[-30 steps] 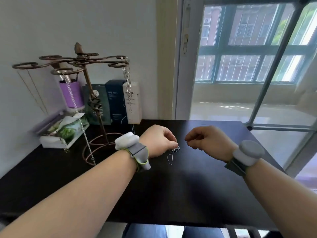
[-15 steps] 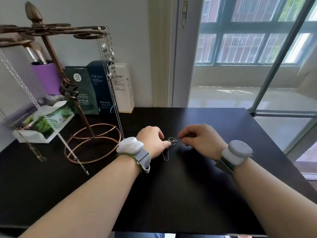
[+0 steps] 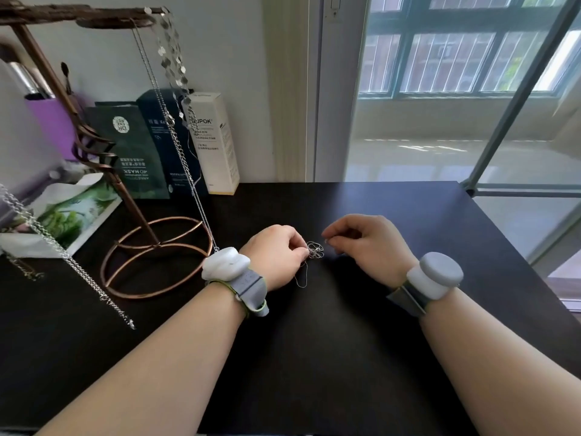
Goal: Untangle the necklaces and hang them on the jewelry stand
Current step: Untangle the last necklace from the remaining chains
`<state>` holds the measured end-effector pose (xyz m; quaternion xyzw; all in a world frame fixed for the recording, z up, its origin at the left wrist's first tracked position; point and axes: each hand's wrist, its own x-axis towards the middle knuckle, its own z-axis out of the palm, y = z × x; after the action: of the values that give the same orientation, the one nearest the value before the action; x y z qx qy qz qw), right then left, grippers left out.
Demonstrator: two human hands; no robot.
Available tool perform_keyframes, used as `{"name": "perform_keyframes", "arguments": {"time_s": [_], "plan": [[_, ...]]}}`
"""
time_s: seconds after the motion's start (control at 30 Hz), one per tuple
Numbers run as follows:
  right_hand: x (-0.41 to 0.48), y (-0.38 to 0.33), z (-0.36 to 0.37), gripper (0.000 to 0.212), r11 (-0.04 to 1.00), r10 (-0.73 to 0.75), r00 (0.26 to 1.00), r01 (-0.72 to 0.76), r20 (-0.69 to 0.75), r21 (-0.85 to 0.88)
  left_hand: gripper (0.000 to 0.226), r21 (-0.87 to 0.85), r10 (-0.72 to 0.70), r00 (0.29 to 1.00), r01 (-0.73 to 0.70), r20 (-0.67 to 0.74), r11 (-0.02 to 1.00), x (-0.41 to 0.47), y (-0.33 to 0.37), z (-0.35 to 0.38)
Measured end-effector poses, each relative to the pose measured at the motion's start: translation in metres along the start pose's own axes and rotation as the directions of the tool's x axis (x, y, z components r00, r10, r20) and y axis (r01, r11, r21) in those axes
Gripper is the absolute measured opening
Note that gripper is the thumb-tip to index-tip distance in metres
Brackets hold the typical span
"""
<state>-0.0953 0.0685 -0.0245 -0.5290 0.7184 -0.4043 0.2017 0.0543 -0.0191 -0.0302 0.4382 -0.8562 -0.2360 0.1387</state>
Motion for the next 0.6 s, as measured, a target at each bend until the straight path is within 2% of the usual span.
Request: {"name": "perform_keyframes", "arguments": {"time_s": [0.1,0.2,0.43,0.5,0.6], "plan": [[-0.001,0.002,0.001,0.020,0.999,0.000,1.000,0.000,-0.019,0.035,0.011,-0.184,0.039,0.999,-0.035,0.020,0.982,0.000,-0.002,-0.002],[-0.001,0.004,0.000,0.021,0.997,-0.004,1.000,0.006,-0.028,0.076,0.011,-0.440,0.041,0.999,-0.026,0.023,0.897,-0.002,-0.002,-0.002],[-0.001,0.006,-0.002,0.032,0.989,0.003,0.999,-0.008,0.034,0.147,0.013,-0.708,0.049,0.999,-0.038,-0.004,0.706,-0.005,0.006,-0.001],[0.001,0.004,-0.002,0.032,0.995,-0.008,0.996,-0.001,0.085,0.103,0.012,-0.745,0.065,0.998,-0.039,0.006,0.666,-0.005,0.011,-0.004],[0.006,0.003,0.000,0.035,0.998,-0.025,0.983,0.035,0.179,-0.050,0.011,-0.824,0.067,0.997,-0.011,0.033,0.567,-0.006,0.016,-0.009]]}}
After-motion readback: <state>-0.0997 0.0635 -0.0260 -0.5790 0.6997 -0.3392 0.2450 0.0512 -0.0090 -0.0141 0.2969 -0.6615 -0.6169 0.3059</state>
